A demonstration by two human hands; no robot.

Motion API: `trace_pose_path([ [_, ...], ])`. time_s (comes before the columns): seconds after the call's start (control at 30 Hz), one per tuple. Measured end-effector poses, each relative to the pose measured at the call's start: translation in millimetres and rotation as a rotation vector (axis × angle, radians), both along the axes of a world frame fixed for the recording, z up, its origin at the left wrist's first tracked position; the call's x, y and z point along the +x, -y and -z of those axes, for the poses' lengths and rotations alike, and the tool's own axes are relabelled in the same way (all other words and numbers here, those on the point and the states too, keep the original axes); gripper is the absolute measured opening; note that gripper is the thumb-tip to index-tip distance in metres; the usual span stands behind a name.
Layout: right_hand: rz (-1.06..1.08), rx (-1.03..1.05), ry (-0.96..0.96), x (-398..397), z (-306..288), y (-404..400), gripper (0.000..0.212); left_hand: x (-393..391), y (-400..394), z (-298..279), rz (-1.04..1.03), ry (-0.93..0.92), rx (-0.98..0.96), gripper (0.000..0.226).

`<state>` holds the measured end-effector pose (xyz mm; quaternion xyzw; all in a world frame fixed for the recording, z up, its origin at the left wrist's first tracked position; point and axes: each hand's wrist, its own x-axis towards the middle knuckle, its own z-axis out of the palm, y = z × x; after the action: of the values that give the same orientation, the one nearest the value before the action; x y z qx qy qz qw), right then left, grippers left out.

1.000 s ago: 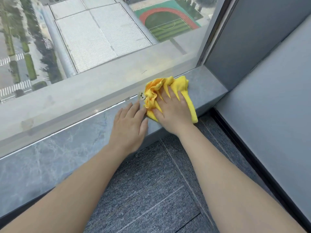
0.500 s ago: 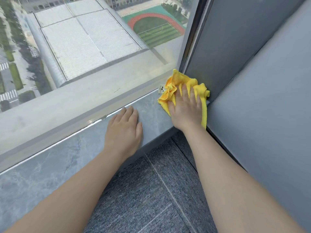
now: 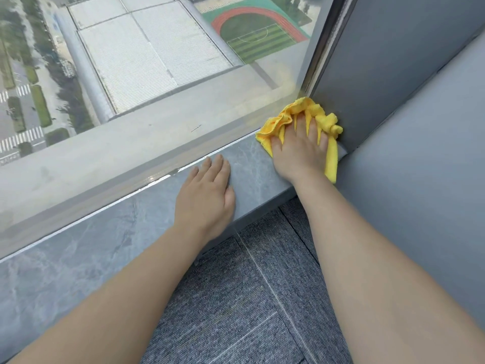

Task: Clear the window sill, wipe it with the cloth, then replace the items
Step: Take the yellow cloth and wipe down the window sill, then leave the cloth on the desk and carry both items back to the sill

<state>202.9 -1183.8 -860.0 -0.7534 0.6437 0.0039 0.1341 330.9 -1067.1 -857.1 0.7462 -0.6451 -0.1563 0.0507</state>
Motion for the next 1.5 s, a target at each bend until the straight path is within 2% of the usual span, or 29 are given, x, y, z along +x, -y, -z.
trace_pose_path([
  [0.07,-0.064,0.001,0.019,6.8,1.8,-16.3,0.057,1.3,2.9,-6.2,-0.010,-0.077,0.038,0.059],
  [0.13,-0.138,-0.006,0.042,12.1,2.3,-36.6,0.056,7.5,4.2,-16.6,-0.065,-0.292,0.054,0.047],
  [0.23,-0.222,0.003,0.062,14.6,1.5,-61.9,0.054,21.3,-6.5,-29.4,-0.198,-0.554,-0.030,0.057],
  [0.3,-0.262,0.018,0.063,15.0,1.0,-77.9,0.054,23.8,-23.8,-32.7,-0.241,-0.607,-0.114,0.051],
  [0.37,-0.293,0.033,0.082,14.4,-2.2,-94.8,0.052,22.6,-45.0,-33.8,-0.270,-0.640,-0.117,0.041],
  [0.47,-0.322,0.079,0.184,11.9,-11.1,-123.6,0.049,23.4,-72.4,-35.3,-0.318,-0.681,-0.120,0.048],
  [0.53,-0.257,0.204,0.345,10.4,-16.1,-146.8,0.047,25.9,-86.8,-40.3,-0.343,-0.704,-0.140,0.040],
  [0.6,-0.123,0.315,0.574,9.8,-21.2,-168.5,0.033,26.9,-103.2,-49.0,-0.333,-0.683,-0.154,0.035],
  [0.67,0.080,0.326,0.885,11.2,-36.4,-180.2,0.037,30.4,-117.4,-60.9,-0.303,-0.633,-0.161,0.036],
  [0.73,0.273,0.407,1.209,15.8,-62.7,-184.7,0.036,38.1,-127.4,-78.1,-0.316,-0.657,-0.169,0.036],
  [0.83,0.290,0.653,1.518,28.8,-123.1,-187.7,0.056,52.7,-139.8,-118.8,-0.381,-0.793,-0.169,0.038],
  [0.9,0.268,0.736,1.606,40.7,-176.9,-190.2,0.062,63.3,-147.8,-159.1,-0.441,-0.891,-0.119,0.048],
  [1.0,0.270,0.803,1.633,56.8,-264.4,-197.9,0.070,79.1,-161.6,-240.2,-0.528,-1.094,0.009,0.077],
  [1.03,0.276,0.836,1.623,62.5,-296.8,-202.2,0.071,83.7,-166.6,-270.9,-0.545,-1.170,0.020,0.073],
  [1.13,0.278,0.955,1.578,80.9,-390.4,-213.8,0.067,96.4,-182.9,-367.0,-0.585,-1.344,-0.034,0.030],
  [1.2,0.263,1.050,1.528,94.6,-451.8,-222.9,0.069,103.7,-196.9,-431.0,-0.667,-1.404,-0.119,0.014],
  [1.37,0.129,1.226,1.284,139.8,-588.2,-255.7,0.060,124.4,-247.8,-569.5,-0.949,-1.392,-0.367,0.002],
  [1.43,0.080,1.240,1.184,158.8,-623.3,-274.7,0.052,133.3,-273.8,-609.8,-1.020,-1.353,-0.462,0.007],
  [1.5,0.057,1.257,1.143,175.2,-649.7,-297.8,0.053,140.8,-305.0,-642.1,-1.079,-1.303,-0.561,0.016],
])
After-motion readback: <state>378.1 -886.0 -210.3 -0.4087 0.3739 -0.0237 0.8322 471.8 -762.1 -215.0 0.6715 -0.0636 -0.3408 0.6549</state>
